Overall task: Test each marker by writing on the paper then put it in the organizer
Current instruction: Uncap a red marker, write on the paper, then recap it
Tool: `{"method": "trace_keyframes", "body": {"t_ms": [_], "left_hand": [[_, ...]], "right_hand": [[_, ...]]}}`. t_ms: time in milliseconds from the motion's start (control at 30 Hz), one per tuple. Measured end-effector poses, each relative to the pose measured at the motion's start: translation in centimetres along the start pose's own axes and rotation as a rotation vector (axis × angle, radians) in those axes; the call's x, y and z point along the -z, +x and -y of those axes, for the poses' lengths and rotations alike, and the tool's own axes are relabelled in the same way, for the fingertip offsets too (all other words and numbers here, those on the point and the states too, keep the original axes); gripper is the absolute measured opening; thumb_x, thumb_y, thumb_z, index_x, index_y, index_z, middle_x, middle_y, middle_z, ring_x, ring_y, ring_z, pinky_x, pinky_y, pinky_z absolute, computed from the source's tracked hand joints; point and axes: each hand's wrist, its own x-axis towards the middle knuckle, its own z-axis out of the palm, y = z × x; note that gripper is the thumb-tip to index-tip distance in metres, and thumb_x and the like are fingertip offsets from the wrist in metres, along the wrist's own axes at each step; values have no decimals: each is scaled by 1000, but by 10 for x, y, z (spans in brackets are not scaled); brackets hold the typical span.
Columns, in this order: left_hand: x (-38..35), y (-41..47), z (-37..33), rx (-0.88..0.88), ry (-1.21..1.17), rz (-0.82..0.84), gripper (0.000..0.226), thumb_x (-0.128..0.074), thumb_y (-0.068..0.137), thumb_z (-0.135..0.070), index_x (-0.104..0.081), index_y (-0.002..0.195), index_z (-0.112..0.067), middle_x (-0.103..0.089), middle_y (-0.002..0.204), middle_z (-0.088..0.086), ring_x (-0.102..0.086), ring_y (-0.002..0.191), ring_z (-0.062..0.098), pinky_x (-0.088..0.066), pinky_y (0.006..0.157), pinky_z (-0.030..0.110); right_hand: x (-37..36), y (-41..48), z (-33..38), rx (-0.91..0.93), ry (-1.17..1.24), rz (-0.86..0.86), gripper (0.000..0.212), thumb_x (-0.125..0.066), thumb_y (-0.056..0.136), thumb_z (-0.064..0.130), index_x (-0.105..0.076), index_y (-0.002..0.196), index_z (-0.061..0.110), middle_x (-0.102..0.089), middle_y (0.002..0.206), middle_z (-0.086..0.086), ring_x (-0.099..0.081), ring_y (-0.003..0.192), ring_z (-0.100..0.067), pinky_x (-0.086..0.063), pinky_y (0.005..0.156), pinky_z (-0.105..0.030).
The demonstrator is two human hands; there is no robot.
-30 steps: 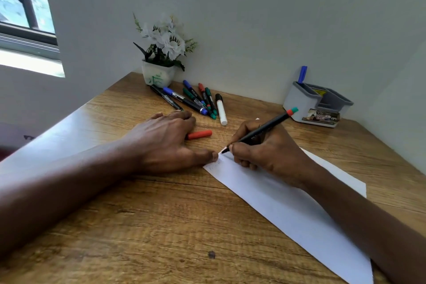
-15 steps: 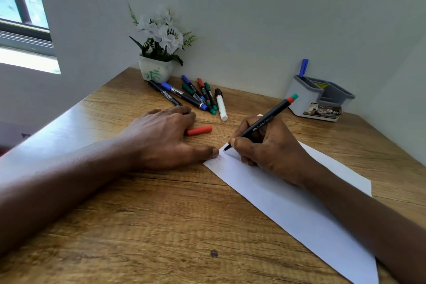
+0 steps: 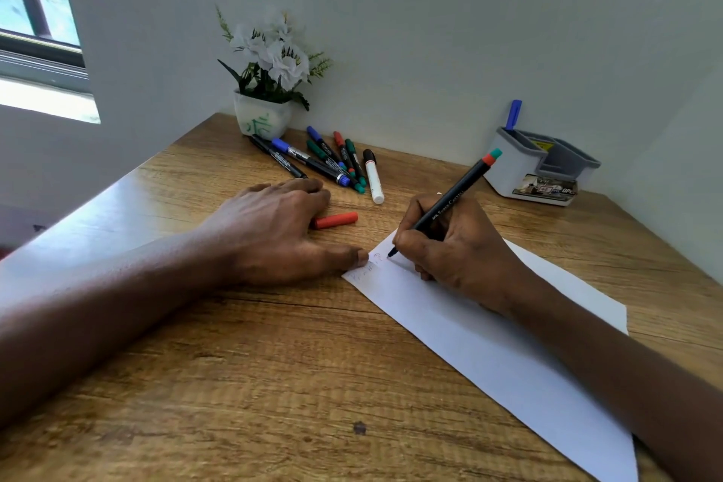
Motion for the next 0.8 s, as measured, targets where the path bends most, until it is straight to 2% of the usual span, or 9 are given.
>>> {"method": "trace_keyframes", "body": {"t_ms": [133,233,333,433,600,733,800], "left_hand": [[0,-1,1,1,-2,-4,124,-23,56,-106,-30,156,-34,-19,168,-9,-30,149,17,-32,113,41],[-1,1,2,0,0,-1,123,-23,56,-106,-30,156,-35,-19,168,-9,-29,149,17,-32,113,42],[-3,1,3,8,-10,-12,122,-23,54,-107,-33,154,-36,-20,167,-10,-30,148,17,-34,111,43],[-4,2,3,10,-10,-12,124,-23,53,-108,-32,154,-37,-20,167,-11,-31,148,17,-34,111,44],[-3,2,3,19,-12,-1,126,-22,52,-108,-30,155,-36,-19,167,-10,-30,148,17,-34,111,43],[-1,1,1,21,-12,10,124,-24,54,-107,-29,156,-36,-18,168,-10,-29,149,17,-33,113,43],[0,0,0,18,-11,14,124,-24,55,-106,-28,156,-35,-18,168,-9,-28,149,17,-32,113,42]], "right_hand": [[-1,0,-2,9,-43,1,9,-69,81,22,-68,72,20,-64,61,4,-59,59,-3,-48,56,-21],[-1,0,-3,23,-27,10,8,-69,83,17,-70,76,17,-66,61,4,-62,59,-3,-49,56,-19],[-1,0,-4,17,-28,-7,9,-68,81,21,-68,74,14,-64,56,3,-61,54,-5,-50,55,-23],[-1,0,-4,7,23,0,9,-67,82,14,-68,77,7,-64,55,1,-61,53,-7,-50,53,-23],[-2,-2,-5,23,-22,-78,7,-69,81,17,-70,76,13,-67,58,2,-63,55,-7,-52,56,-24],[-3,-2,-4,14,-42,-63,7,-68,78,21,-70,75,16,-67,60,1,-64,58,-8,-51,59,-24],[-3,-2,-4,19,-30,-53,4,-69,82,17,-70,79,15,-69,63,0,-66,61,-9,-53,62,-25]]}}
